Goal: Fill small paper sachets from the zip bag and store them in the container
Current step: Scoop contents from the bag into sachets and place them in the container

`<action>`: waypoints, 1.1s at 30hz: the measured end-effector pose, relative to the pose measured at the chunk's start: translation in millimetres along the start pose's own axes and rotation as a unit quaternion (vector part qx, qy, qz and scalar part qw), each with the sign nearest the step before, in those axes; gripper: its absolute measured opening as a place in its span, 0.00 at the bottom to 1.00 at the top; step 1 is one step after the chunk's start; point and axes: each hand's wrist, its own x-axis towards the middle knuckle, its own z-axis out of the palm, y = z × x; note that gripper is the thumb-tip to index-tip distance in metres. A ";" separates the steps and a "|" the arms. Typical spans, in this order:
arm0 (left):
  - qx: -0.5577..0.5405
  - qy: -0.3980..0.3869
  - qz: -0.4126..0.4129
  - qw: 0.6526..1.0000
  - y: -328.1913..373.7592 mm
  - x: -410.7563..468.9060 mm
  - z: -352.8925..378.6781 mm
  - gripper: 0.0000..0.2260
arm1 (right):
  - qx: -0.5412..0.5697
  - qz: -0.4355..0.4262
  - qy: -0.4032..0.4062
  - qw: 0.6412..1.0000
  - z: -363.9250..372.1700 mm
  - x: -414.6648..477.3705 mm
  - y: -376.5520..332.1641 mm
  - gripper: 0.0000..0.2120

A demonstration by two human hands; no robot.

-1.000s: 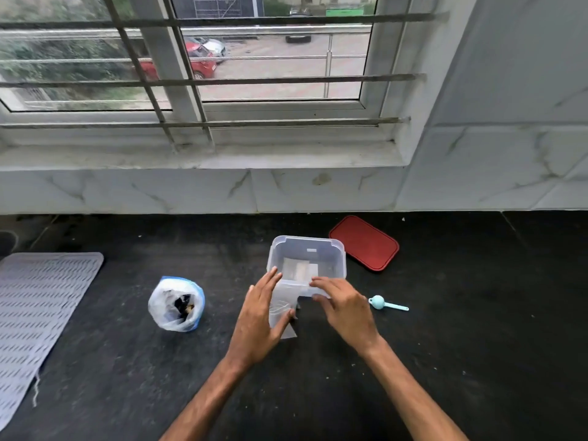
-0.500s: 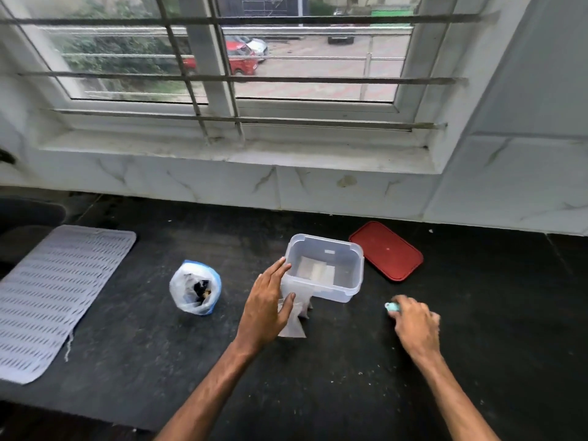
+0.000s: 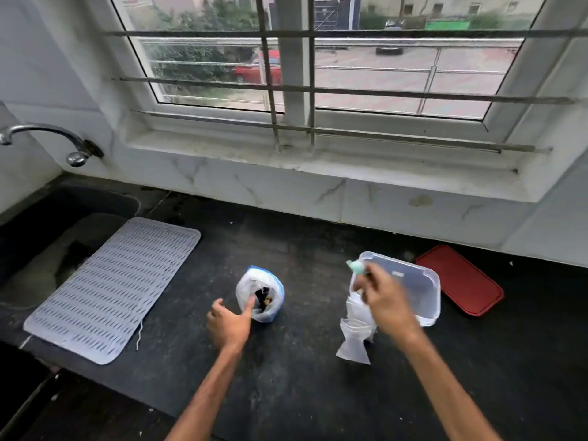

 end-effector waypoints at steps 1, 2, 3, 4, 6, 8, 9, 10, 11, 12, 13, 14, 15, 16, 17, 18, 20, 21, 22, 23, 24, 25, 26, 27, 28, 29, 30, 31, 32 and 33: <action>0.028 -0.036 -0.024 0.999 -3.8 2.5 3.6 0.31 | -0.033 -0.004 -0.055 0.998 23.8 -0.2 -2.8 0.12; 0.047 -0.066 -0.029 0.996 -6.0 3.4 6.9 0.28 | -0.058 -0.001 -0.106 0.993 46.3 -1.7 -5.7 0.15; 0.054 -0.086 -0.026 0.994 -9.1 6.8 9.1 0.26 | -0.081 0.007 -0.145 0.986 70.8 -0.7 -6.4 0.16; 0.058 -0.097 -0.022 0.993 -10.4 8.9 11.6 0.23 | -0.110 0.018 -0.170 0.979 91.4 -0.6 -7.7 0.16; 0.064 -0.110 -0.016 0.992 -11.8 15.1 11.8 0.19 | -0.200 0.027 -0.171 0.965 126.5 2.1 -10.1 0.11; 0.049 -0.137 -0.007 0.989 -13.1 22.2 6.8 0.15 | -0.288 -0.005 -0.156 0.945 148.9 5.5 -14.3 0.07; 0.035 -0.156 -0.005 0.987 -14.0 27.0 1.5 0.14 | -0.322 -0.025 -0.155 0.933 160.0 8.0 -17.7 0.07; 0.021 -0.173 -0.003 0.985 -14.0 28.6 -1.5 0.14 | -0.348 -0.043 -0.156 0.924 165.4 8.9 -20.2 0.07; 0.007 -0.186 -0.002 0.982 -14.9 30.1 -4.4 0.13 | -0.368 -0.059 -0.157 0.915 171.7 10.6 -21.3 0.06; -0.002 -0.195 -0.004 0.981 -17.1 32.6 -6.3 0.13 | -0.385 -0.073 -0.159 0.906 177.8 12.4 -22.5 0.06; -0.012 -0.201 -0.008 0.979 -20.3 36.0 -8.0 0.13 | -0.398 -0.085 -0.163 0.899 185.3 14.3 -23.0 0.06; -0.026 -0.207 -0.013 0.978 -21.8 37.5 -8.6 0.13 | -0.411 -0.092 -0.168 0.891 190.8 15.3 -21.8 0.08; -0.044 -0.213 -0.022 0.976 -24.0 40.3 -9.3 0.13 | -0.424 -0.095 -0.174 0.884 197.6 16.3 -19.7 0.10; -0.067 -0.225 -0.033 0.972 -26.7 42.1 -8.6 0.14 | -0.438 -0.096 -0.179 0.876 202.0 16.7 -17.0 0.11; -0.093 -0.237 -0.045 0.966 -28.6 42.5 -8.3 0.14 | -0.449 -0.094 -0.183 0.869 205.1 16.3 -14.7 0.10; -0.117 -0.247 -0.054 0.960 -29.4 42.8 -9.3 0.13 | -0.453 -0.089 -0.184 0.868 208.3 16.0 -13.9 0.09; -0.134 -0.250 -0.059 0.957 -31.7 43.4 -9.2 0.09 | -0.453 -0.074 -0.183 0.870 212.2 15.7 -11.2 0.07; -0.131 -0.247 -0.054 0.959 -34.3 44.2 -7.5 0.07 | -0.451 -0.063 -0.180 0.872 213.9 15.3 -7.8 0.07; -0.134 -0.242 -0.049 0.960 -36.8 45.4 -6.5 0.06 | -0.444 -0.047 -0.177 0.877 215.0 15.1 -4.0 0.08; -0.142 -0.247 -0.047 0.957 -38.5 46.6 -5.3 0.05 | -0.428 -0.025 -0.165 0.888 215.7 15.1 0.7 0.08; -0.153 -0.252 -0.044 0.955 -39.4 47.8 -4.3 0.04 | -0.408 -0.001 -0.149 0.901 216.0 14.6 3.6 0.08; -0.160 -0.256 -0.039 0.952 -39.3 48.6 -3.5 0.04 | -0.385 0.023 -0.131 0.913 216.4 15.3 6.8 0.09; -0.167 -0.258 -0.029 0.951 -38.5 49.6 -3.1 0.05 | -0.359 0.047 -0.118 0.925 216.6 15.8 7.7 0.09; -0.171 -0.261 -0.019 0.950 -35.2 49.4 -4.6 0.06 | -0.329 0.071 -0.109 0.935 217.1 16.4 9.4 0.09; -0.176 -0.267 -0.010 0.947 -32.5 49.3 -5.5 0.06 | -0.295 0.099 -0.105 0.945 217.9 17.3 12.1 0.08; -0.179 -0.275 -0.003 0.945 -30.5 49.1 -6.5 0.07 | -0.258 0.122 -0.107 0.952 218.6 18.2 15.2 0.08; -0.180 -0.285 0.005 0.941 -29.4 49.7 -6.6 0.06 | -0.224 0.140 -0.109 0.958 219.5 19.4 18.8 0.07; -0.178 -0.297 0.010 0.938 -28.1 50.5 -7.0 0.05 | -0.194 0.149 -0.106 0.964 220.6 20.6 23.8 0.07; -0.176 -0.310 0.015 0.934 -26.5 51.2 -7.9 0.04 | -0.169 0.156 -0.102 0.968 221.1 21.1 26.6 0.07; -0.173 -0.320 0.020 0.931 -25.4 51.7 -9.1 0.02 | -0.148 0.162 -0.100 0.971 221.2 20.8 28.1 0.08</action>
